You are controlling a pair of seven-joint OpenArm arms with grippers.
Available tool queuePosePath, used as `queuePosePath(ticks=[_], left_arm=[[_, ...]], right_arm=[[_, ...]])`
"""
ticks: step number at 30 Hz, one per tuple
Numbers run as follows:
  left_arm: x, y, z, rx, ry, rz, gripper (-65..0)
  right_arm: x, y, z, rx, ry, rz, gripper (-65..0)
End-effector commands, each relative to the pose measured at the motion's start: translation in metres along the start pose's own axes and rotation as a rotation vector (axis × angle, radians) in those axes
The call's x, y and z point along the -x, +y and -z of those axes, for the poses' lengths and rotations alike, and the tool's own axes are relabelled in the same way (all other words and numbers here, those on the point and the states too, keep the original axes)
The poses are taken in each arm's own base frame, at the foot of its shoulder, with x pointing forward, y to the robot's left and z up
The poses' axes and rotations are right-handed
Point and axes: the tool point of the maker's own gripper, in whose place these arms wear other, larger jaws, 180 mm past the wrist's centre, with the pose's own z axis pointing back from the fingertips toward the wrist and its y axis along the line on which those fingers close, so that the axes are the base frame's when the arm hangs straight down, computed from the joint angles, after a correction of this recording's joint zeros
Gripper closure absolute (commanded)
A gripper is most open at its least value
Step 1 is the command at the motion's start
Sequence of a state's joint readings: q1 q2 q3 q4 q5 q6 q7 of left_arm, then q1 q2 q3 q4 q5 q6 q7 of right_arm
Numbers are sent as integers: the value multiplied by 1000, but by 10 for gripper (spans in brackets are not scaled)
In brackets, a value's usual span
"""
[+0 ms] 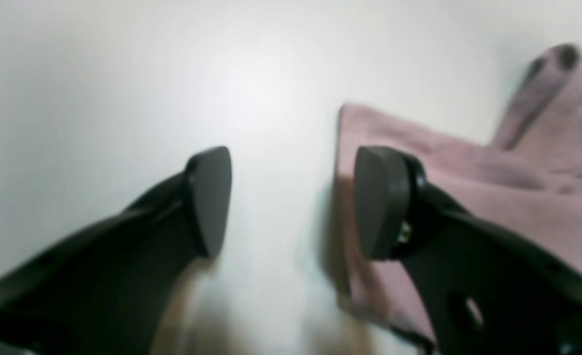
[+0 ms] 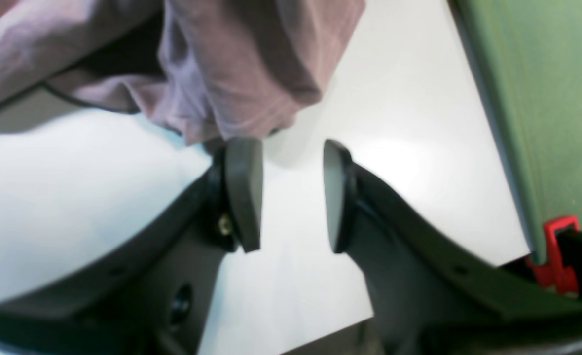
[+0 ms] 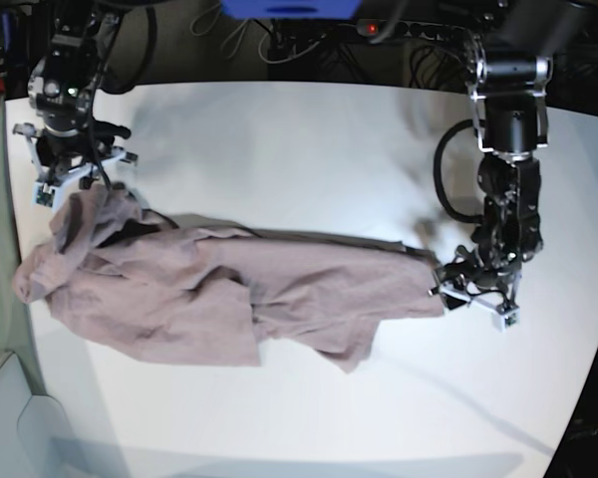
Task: Layout the t-shirt on the table in an organized manner, then fold the t-shirt properly
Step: 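Grasp the shirt's other end with the left gripper and pull it outward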
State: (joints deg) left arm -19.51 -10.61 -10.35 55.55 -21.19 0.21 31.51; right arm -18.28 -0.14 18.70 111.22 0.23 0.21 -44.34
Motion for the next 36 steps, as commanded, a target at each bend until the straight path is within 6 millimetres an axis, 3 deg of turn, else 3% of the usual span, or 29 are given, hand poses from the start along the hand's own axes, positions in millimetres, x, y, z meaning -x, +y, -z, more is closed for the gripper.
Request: queuePosePath(ticks=[1, 7, 10, 14, 18, 24, 27, 31, 36], left_arm=[[-22, -8, 0, 19, -56, 0, -384], [-10, -21, 9, 35, -26, 33, -371], [-4, -31, 11, 52, -16, 39, -247], [-1, -38, 11, 63, -12, 26, 0], [-8, -42, 10, 72, -30, 27, -2], [-75, -50, -20, 105, -173, -9, -5], [-134, -54, -59, 137, -287, -38, -5], [-192, -80, -111, 197, -436, 6, -5], [-242, -107, -162, 257, -588, 49, -5]], right_arm=[[-13, -2, -3, 6, -46, -9, -211], [-15, 0, -2, 0, -50, -8, -211], [-14, 1, -2, -1, -49, -9, -211], [-15, 0, -1, -1, -51, -9, -211], [-22, 0, 1, 2, -67, -3, -211], [-25, -1, 1, 3, -72, -19, -211], [-26, -1, 1, 3, -74, -18, -211], [-26, -2, 1, 4, -75, -22, -211], [-30, -4, 3, 9, -83, -16, -211]])
